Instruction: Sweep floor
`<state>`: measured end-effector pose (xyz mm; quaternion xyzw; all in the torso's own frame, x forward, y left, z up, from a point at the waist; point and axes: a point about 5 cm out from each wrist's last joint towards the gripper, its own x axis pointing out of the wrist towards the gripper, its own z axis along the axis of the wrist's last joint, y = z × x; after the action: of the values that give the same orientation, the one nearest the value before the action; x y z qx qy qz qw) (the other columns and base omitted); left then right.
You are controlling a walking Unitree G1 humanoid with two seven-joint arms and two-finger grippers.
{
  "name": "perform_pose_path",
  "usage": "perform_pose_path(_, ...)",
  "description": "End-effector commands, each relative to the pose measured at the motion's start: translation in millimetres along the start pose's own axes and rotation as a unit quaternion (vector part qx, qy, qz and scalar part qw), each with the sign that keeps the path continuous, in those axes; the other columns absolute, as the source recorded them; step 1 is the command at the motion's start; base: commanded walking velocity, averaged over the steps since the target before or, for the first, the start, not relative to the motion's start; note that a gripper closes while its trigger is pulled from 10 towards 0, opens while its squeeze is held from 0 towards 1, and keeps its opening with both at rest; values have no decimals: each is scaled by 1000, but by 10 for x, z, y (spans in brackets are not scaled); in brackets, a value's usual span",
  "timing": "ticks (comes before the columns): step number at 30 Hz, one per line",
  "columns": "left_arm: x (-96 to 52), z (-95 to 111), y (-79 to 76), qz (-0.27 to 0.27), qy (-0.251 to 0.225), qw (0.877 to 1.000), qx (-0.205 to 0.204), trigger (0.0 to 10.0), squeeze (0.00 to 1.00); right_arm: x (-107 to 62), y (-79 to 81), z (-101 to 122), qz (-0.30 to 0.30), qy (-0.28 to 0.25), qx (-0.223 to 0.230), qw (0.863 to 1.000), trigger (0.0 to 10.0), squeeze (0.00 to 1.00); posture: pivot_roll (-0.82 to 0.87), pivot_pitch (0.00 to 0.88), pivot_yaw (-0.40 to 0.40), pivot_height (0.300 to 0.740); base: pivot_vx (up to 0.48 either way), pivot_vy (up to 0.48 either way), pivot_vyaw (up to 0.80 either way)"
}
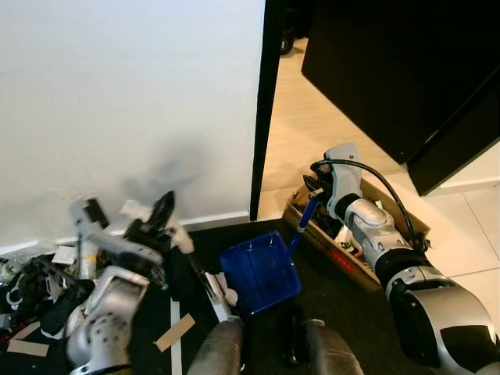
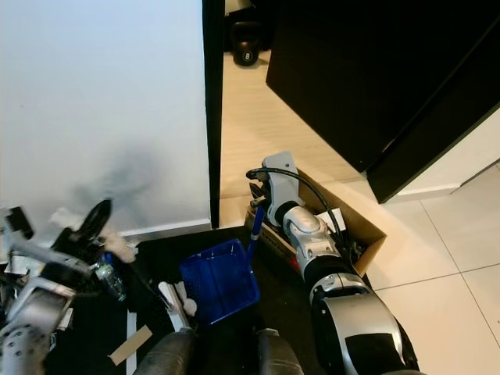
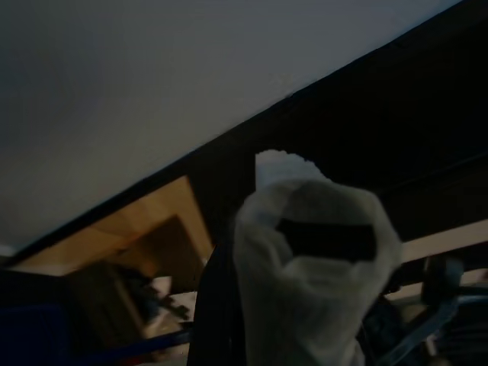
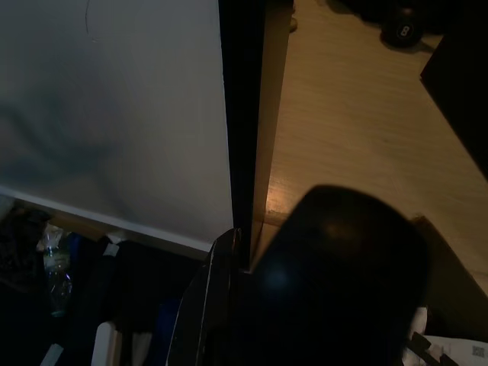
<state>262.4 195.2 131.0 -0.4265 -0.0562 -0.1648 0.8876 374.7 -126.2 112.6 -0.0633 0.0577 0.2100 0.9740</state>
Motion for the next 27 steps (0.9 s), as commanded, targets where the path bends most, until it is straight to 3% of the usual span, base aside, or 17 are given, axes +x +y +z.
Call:
perform_pose_path(1, 40, -67, -31, -6, -8, 1000, -28, 10000, 0, -33, 8, -115, 2, 25, 5, 1000, 10000, 0, 261, 230, -52, 740, 0, 0, 0)
perform_pose_path(4, 89, -99, -69, -15, -6, 999, -38, 10000, 0, -33, 11, -115, 3, 24, 5, 1000, 10000, 0, 260, 230, -52, 740, 0, 0, 0)
perform_pose_path(9, 420, -280, -281, -54, -2, 996, -76, 10000, 0, -32, 20, -117, 6, 23, 7, 1000, 10000, 0, 248, 233, -52, 740, 0, 0, 0)
perform_pose_path(11, 420, -280, -281, -54, -2, 996, -76, 10000, 0, -32, 20, -117, 6, 23, 7, 1000, 10000, 0, 248, 233, -52, 740, 0, 0, 0)
perform_pose_path(13, 604, -320, -411, -78, -3, 993, -93, 10000, 0, -31, 27, -118, 6, 22, 9, 1000, 10000, 0, 242, 234, -47, 740, 0, 0, 0)
perform_pose_path(15, 696, -322, -492, -93, -4, 990, -105, 10000, 0, -34, 27, -121, 6, 22, 10, 1000, 10000, 0, 243, 235, -46, 740, 0, 0, 0)
perform_pose_path(22, 676, -196, -657, -126, -7, 985, -116, 10000, 0, -46, 22, -144, 3, 23, 12, 1000, 10000, 0, 250, 236, -40, 740, 0, 0, 0)
perform_pose_path(24, 600, -70, -666, -136, -4, 987, -90, 10000, 0, -50, 19, -150, 2, 24, 13, 1000, 10000, 0, 255, 237, -37, 740, 0, 0, 0)
perform_pose_path(26, 481, 114, -652, -142, 1, 989, -36, 10000, 0, -53, 15, -155, 0, 24, 15, 1000, 10000, 0, 265, 238, -33, 740, 0, 0, 0)
perform_pose_path(27, 481, 114, -652, -142, 1, 989, -36, 10000, 0, -53, 15, -155, 0, 24, 15, 1000, 10000, 0, 265, 238, -33, 740, 0, 0, 0)
